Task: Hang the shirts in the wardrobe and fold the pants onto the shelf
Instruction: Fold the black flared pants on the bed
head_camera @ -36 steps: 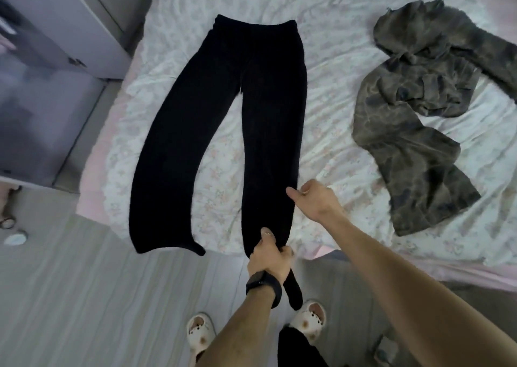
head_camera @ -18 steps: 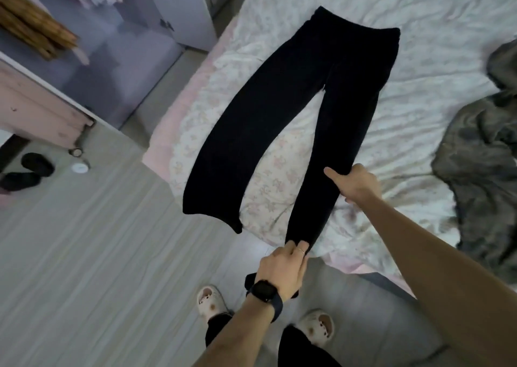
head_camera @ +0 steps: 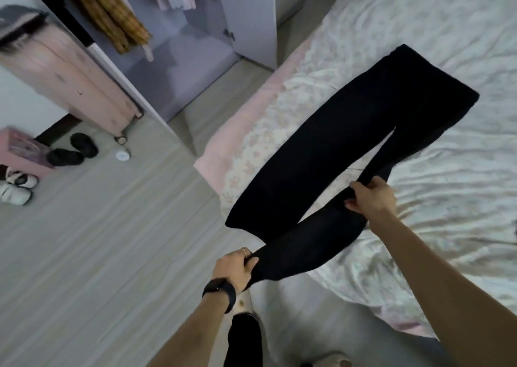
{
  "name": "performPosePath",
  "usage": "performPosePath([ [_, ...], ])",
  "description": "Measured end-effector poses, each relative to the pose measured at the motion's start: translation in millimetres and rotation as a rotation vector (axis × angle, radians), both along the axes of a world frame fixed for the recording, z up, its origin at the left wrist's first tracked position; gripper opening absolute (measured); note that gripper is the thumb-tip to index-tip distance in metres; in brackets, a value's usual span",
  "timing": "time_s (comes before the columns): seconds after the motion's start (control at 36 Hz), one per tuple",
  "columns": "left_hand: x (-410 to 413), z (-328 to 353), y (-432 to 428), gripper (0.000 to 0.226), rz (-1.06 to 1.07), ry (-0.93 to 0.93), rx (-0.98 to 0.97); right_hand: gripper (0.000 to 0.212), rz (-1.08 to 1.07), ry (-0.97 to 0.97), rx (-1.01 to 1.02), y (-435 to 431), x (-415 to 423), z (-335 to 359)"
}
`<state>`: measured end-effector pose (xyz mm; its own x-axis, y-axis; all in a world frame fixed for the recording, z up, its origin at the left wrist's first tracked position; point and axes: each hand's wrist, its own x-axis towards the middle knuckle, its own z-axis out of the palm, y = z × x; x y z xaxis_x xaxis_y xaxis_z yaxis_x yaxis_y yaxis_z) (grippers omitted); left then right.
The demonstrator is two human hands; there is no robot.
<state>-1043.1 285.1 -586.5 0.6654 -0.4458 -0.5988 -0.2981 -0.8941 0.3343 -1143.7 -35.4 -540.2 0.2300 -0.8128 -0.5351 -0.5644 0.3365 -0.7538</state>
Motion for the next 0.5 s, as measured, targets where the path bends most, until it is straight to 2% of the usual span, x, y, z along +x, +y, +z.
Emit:
performPosePath([
  [0.11,47,-28,7,0.025,-0.009,-0.101,-0.004,0.020,-0.043,-0.081,-0.015,9,36,-16],
  [0.25,100,-62,5,0.030,0.044,-0.082,-0.013,0.018,-0.085,-0.086,-0.046,20,88,-30],
  [0.39,151,-89,-12,0.030,-0.057,-0.097,0.001,0.013,-0.143,-0.012,-0.033,21,117,-53],
  [0.5,175,-104,-26,0.022,-0.176,0.003,0.140,0.013,-0.083,0.020,0.048,22,120,-73],
])
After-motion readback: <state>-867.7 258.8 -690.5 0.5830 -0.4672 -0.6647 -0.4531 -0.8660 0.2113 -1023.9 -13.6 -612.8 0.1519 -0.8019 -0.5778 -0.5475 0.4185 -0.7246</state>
